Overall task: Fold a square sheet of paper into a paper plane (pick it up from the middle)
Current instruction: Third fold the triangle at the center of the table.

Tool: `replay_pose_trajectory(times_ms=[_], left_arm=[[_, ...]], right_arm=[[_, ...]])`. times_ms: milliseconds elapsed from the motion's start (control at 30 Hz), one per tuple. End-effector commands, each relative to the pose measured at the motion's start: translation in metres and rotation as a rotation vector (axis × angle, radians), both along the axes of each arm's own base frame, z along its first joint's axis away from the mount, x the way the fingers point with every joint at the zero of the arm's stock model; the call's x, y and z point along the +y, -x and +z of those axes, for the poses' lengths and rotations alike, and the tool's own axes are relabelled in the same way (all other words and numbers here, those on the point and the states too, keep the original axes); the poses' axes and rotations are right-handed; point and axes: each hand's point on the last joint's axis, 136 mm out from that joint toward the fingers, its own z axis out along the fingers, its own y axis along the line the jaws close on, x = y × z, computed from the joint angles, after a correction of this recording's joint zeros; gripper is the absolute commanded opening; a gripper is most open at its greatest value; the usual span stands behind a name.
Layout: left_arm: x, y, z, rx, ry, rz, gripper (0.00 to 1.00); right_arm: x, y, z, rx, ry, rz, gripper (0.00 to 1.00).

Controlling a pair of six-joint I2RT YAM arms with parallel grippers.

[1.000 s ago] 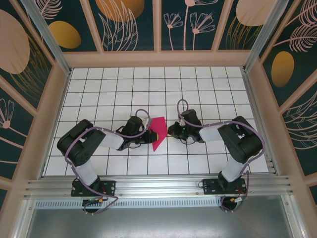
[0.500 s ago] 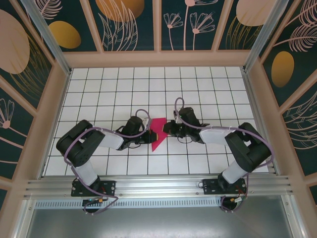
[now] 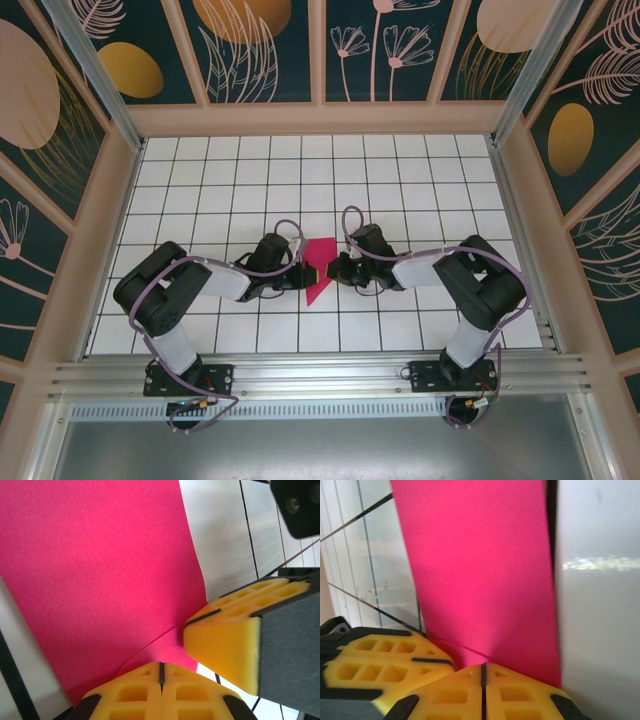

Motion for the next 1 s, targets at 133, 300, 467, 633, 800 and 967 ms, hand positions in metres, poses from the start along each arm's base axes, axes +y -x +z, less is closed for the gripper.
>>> replay_pose_trajectory(times_ms=[133,300,467,633,800,967], left_arm=[[0.021,0.020,-0.037,0.088,-0.120,-0.005,0.04],[0.023,0.016,-0.033,0.070,-0.131,0.012,0.06],[0.015,0.005,-0.005,0.021,-0.097,0.012,0.11],[0.009,-0.003,0.036,-0.046,-0.038,0.020,0.16],[0.008,0.001,0.059,-0.053,0.027,0.033,0.13],[-0.001,0.013,0.057,0.010,0.124,0.003,0.08]], right_arm=[[-0.008,0.004,-0.020,0.010,0.056,-0.004,0.10],[-0.011,0.009,-0.027,0.039,0.079,-0.003,0.10],[-0.012,0.010,-0.026,0.036,0.083,0.006,0.10],[-0.021,0.009,-0.031,0.044,0.108,-0.036,0.09],[-0.023,0.008,-0.028,0.040,0.091,-0.057,0.09],[-0.021,0.007,-0.025,0.031,0.084,-0.054,0.09]])
